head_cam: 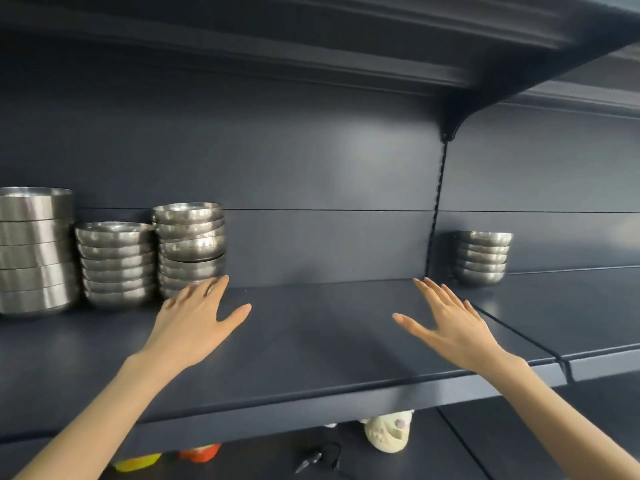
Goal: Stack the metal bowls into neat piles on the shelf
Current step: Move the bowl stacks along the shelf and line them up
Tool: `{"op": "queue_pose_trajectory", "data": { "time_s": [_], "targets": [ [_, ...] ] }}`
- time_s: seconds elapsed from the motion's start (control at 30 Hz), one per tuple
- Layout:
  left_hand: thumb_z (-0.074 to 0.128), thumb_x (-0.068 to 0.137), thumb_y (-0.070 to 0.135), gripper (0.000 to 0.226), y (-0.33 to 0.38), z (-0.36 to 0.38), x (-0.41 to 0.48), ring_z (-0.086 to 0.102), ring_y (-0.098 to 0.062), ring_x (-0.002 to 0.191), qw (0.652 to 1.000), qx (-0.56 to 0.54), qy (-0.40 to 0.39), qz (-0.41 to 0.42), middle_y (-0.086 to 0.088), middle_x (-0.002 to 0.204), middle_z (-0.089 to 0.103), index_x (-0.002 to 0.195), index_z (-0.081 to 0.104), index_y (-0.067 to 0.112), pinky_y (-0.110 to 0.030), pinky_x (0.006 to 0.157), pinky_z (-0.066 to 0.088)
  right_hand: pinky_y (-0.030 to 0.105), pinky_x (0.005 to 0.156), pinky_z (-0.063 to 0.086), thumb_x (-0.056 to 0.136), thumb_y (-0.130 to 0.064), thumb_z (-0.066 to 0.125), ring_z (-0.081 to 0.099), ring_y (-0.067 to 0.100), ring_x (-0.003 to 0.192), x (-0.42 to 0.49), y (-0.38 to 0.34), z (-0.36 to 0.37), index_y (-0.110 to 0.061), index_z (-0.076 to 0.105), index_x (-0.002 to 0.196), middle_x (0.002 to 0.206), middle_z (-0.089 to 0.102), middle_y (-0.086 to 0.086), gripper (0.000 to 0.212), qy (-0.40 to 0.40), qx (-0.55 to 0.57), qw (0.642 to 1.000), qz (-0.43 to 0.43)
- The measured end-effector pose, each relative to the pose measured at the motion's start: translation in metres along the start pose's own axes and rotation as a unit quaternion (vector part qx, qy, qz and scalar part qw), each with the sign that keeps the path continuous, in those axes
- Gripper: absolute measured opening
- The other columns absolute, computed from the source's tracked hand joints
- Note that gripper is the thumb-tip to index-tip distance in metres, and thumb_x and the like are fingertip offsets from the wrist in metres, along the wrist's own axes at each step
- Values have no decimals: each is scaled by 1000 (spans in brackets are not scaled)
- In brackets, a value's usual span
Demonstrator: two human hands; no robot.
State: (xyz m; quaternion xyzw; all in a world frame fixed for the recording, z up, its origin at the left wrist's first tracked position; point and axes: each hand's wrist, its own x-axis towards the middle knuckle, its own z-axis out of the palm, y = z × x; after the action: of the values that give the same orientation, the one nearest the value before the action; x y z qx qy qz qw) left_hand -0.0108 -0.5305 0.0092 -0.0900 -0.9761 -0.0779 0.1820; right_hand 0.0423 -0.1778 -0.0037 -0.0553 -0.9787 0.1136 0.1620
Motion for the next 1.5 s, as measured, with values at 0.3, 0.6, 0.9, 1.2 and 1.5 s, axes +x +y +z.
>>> {"op": "queue_pose_trajectory", "data": {
  "time_s": [0.3,0.6,0.9,1.2,1.5],
  "targets": [
    [24,94,64,73,109,20,-22,26,-16,143,1000,-9,-25,17,7,158,21,154,13,24,-32,110,28,44,121,3,73,-81,25,-8,16,150,-30,102,-23,-30,-3,155,163,-7,-9,101,-42,10,999,25],
    [25,95,63,70,203,22,16,27,-16,141,994,-77,-45,67,11,158,20,153,13,26,-36,109,29,45,120,4,73,-81,26,-5,15,150,-17,172,-46,-30,-3,155,163,-5,-9,101,-31,55,996,68],
    [27,96,62,70,284,51,102,28,-19,141,986,-87,-36,138,8,158,21,154,13,25,-40,107,31,48,121,9,71,-83,31,0,14,150,47,222,-56,-31,-2,155,163,-5,-10,104,14,68,995,76],
    [26,96,63,72,350,91,175,26,-22,143,972,-114,-84,187,6,159,19,154,9,24,-42,108,29,45,115,21,86,-72,41,7,11,150,105,271,-50,-30,-4,155,163,-5,-13,93,31,81,992,95],
    [25,97,60,76,420,130,210,17,-23,147,940,-286,-116,149,0,162,-1,152,-13,24,-43,115,22,42,116,22,83,-71,43,8,2,146,158,303,-29,-32,-16,152,160,-10,-19,98,23,209,977,35]
  ]
}}
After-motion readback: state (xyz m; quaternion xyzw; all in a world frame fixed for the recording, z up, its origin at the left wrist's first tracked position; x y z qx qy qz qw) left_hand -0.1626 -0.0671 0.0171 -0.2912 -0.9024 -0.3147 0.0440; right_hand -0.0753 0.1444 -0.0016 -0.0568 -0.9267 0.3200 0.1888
